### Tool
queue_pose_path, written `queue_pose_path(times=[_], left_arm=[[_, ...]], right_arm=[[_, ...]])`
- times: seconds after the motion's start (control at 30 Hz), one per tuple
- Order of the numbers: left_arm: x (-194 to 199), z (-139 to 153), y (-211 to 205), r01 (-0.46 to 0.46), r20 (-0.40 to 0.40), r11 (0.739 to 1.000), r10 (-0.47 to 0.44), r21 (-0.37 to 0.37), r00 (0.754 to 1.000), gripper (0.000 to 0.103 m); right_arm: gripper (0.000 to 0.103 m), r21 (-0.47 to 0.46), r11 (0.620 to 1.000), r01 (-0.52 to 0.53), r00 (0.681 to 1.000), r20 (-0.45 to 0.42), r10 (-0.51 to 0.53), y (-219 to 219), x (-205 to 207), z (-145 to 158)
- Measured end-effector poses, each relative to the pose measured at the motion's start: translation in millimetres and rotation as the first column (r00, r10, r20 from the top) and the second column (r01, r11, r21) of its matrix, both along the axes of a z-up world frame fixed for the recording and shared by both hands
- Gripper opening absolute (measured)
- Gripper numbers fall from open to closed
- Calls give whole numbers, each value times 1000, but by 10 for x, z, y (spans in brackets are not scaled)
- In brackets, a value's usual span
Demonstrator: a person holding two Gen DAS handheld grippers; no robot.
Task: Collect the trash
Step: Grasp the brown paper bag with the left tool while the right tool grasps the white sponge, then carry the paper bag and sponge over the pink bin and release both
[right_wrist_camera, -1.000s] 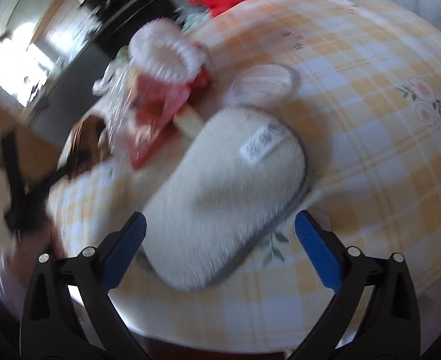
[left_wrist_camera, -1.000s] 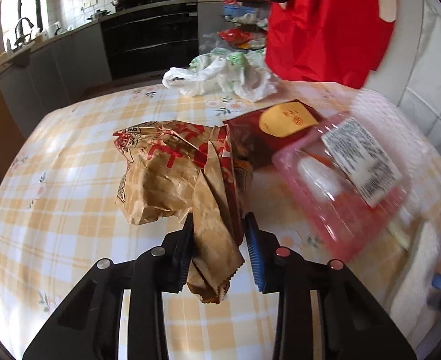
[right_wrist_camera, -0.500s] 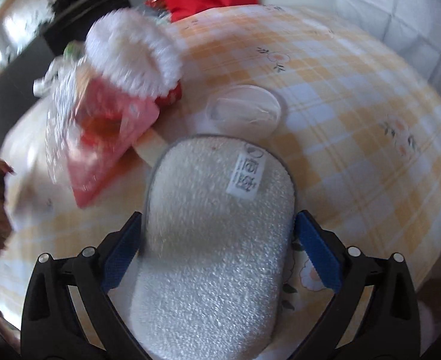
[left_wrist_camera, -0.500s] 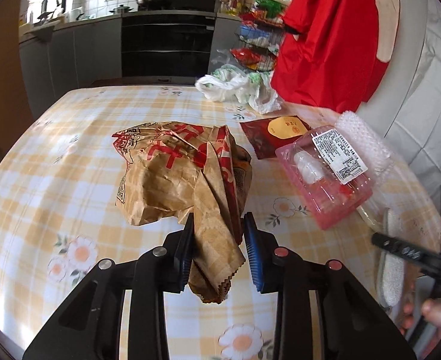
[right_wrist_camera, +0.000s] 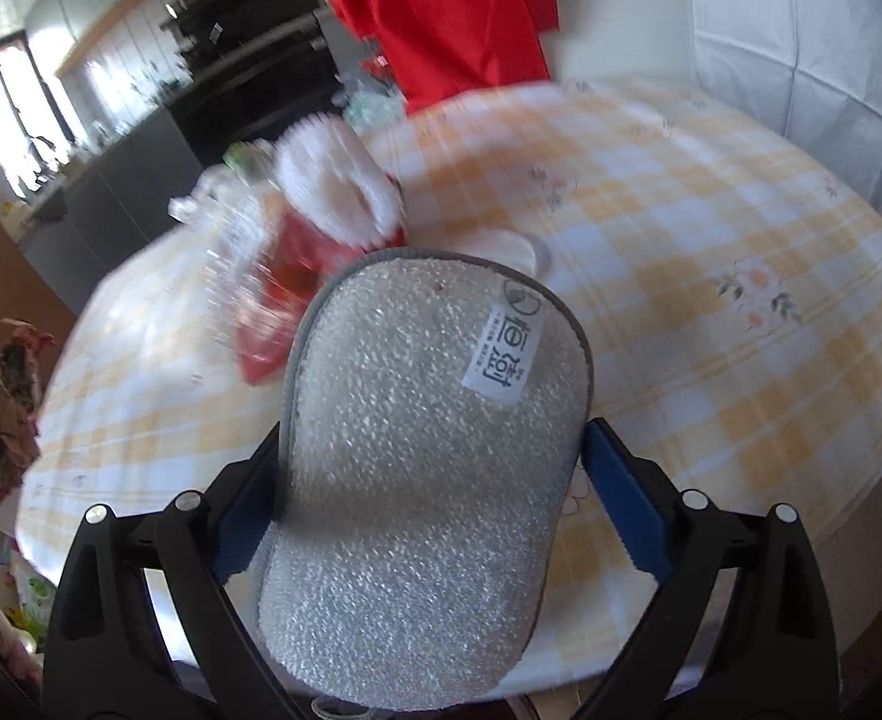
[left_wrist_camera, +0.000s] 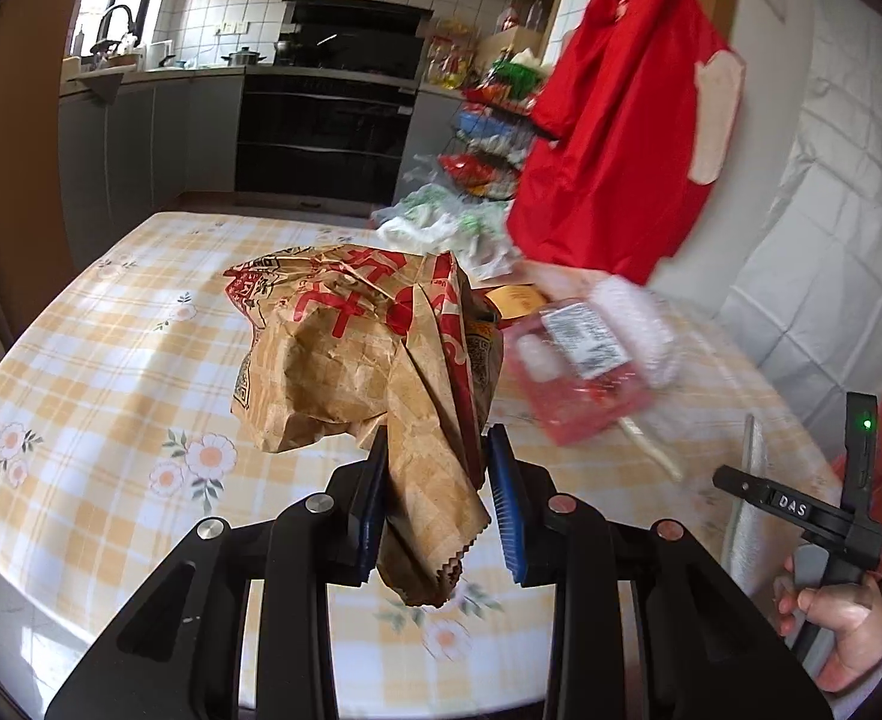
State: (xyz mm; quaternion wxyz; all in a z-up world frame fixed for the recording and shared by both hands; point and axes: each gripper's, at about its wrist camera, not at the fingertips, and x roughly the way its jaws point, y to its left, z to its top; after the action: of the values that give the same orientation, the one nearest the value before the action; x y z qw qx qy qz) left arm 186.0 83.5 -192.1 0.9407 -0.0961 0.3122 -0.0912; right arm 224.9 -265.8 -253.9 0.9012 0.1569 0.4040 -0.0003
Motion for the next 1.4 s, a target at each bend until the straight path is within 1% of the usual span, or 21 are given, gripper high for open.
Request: queue_pose_path(times=[0.13, 0.33, 0.47, 0.57, 0.7, 0.77, 0.83, 1.03, 1.1, 1.17, 1.2, 1.33, 1.4], left_arm=[[-340, 168, -136, 48, 29, 999, -47, -17, 998, 31], [-761, 346, -349, 121, 42, 991, -119, -50, 992, 31], [-1001, 425, -480, 176, 47, 982, -173, -73, 984, 31], [-1104, 409, -568, 213, 23, 972, -212, -100, 977, 31], [-1189, 326, -682, 263, -37, 954, -271, -145, 962, 32], [-1225, 271, -751, 287, -71, 942, -303, -175, 950, 32], [-1265, 240, -802, 313, -86, 931, -333, -188, 939, 32], [-1390, 221, -897, 386, -88, 902, -408, -194, 909, 32], [-1402, 218, -920, 410, -110, 889, -437, -206, 893, 32], [-1435, 197, -937, 437, -146, 868, -476, -235, 867, 32], [-1462, 191, -948, 452, -160, 860, -494, -236, 855, 32], [-1541, 155, -1001, 493, -202, 847, -528, -201, 825, 33], [-1544, 83, -999, 493, -240, 843, -535, -215, 810, 33]], right_arm=[[93, 5, 999, -40, 992, 122, 39, -5, -281, 333], [93, -4, 997, -76, 968, 238, 75, -3, -629, 749], [93, -28, 994, -102, 944, 312, 106, 12, -858, 1009], [93, -41, 991, -127, 932, 337, 133, 30, -957, 1144], [93, -43, 988, -149, 919, 364, 154, 41, -1056, 1290], [93, -45, 987, -153, 914, 372, 159, 61, -1086, 1331], [93, -45, 987, -157, 910, 382, 162, 63, -1096, 1362], [93, -47, 987, -154, 905, 393, 160, 49, -1146, 1423], [93, -46, 987, -152, 905, 395, 158, 38, -1157, 1443], [93, -49, 988, -149, 904, 397, 157, 35, -1186, 1448], [93, -50, 988, -147, 904, 399, 155, 27, -1203, 1455], [93, -46, 990, -136, 905, 400, 143, 0, -1221, 1462], [93, -44, 990, -137, 906, 399, 143, 8, -1225, 1466]])
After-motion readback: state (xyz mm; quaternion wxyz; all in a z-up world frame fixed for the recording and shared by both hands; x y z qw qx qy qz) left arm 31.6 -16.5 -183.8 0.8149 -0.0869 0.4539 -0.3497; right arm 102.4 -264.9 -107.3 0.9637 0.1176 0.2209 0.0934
